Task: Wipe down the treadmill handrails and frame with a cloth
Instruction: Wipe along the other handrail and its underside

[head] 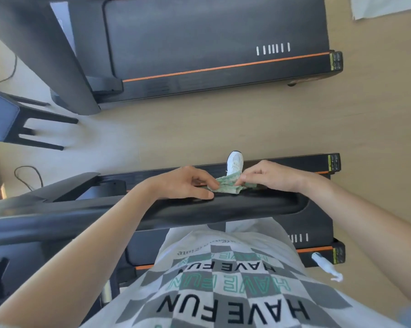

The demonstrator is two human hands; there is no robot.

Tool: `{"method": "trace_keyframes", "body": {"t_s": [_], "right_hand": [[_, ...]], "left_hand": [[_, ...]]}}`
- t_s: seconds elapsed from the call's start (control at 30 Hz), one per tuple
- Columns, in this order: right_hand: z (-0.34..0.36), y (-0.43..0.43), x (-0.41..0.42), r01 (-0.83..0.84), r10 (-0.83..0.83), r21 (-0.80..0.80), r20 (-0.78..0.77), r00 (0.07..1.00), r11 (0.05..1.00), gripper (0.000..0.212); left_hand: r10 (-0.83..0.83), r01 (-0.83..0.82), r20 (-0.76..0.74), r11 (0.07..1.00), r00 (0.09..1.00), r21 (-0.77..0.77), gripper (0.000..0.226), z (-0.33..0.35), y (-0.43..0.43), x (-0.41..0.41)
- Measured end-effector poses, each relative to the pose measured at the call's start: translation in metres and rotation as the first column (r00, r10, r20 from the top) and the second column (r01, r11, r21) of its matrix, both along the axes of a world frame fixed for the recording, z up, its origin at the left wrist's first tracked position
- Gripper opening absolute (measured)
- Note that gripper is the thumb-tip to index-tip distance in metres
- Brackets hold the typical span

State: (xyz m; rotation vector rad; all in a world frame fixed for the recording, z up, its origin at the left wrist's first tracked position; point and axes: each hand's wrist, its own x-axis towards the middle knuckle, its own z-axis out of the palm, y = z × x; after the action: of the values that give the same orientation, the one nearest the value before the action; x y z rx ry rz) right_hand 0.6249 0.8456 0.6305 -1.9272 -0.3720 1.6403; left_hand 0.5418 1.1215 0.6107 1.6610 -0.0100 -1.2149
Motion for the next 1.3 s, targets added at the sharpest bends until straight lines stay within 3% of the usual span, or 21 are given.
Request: {"method": "trace_keyframes", "body": {"t_s": [0.23,0.6,0.93,1.07,1.2,1.3], "right_hand": [[0.007,-0.060,0.017,0.219,-0.221,-0.084,-0.017,0.975,0.972,0.057],[-0.002,-0.110,0.023,0.298,-0.287,-0.150,0.094,0.953,0.943,0.047],[-0.018,-0.037,0.010,0.116,-0.116,-0.038,-0.003,0.993,0.993,0.040],[-0.022,0.012,0.000,0.047,-0.046,0.016,-0.060,0.997,0.999,0.051],[-0.025,0.060,-0.012,-0.064,0.068,0.064,-0.071,0.995,0.996,0.025],[-0.024,0.096,-0.021,-0.101,0.106,0.076,-0.069,0.992,0.992,0.021]], "left_hand": [[-0.030,0.027,-0.030,0.997,0.999,-0.072,0.026,-0.006,-0.072,0.033],[-0.076,0.074,-0.019,0.993,0.997,-0.089,0.031,-0.013,-0.123,0.050],[-0.046,0.043,0.090,0.999,0.995,0.030,0.016,-0.006,-0.048,0.024],[-0.007,-0.001,0.087,0.996,0.996,0.094,0.015,0.000,-0.001,0.002],[0.035,-0.051,0.096,0.984,0.995,0.173,0.011,0.007,0.043,-0.019],[0.062,-0.089,0.129,0.972,0.990,0.217,0.010,0.012,0.076,-0.033]]}}
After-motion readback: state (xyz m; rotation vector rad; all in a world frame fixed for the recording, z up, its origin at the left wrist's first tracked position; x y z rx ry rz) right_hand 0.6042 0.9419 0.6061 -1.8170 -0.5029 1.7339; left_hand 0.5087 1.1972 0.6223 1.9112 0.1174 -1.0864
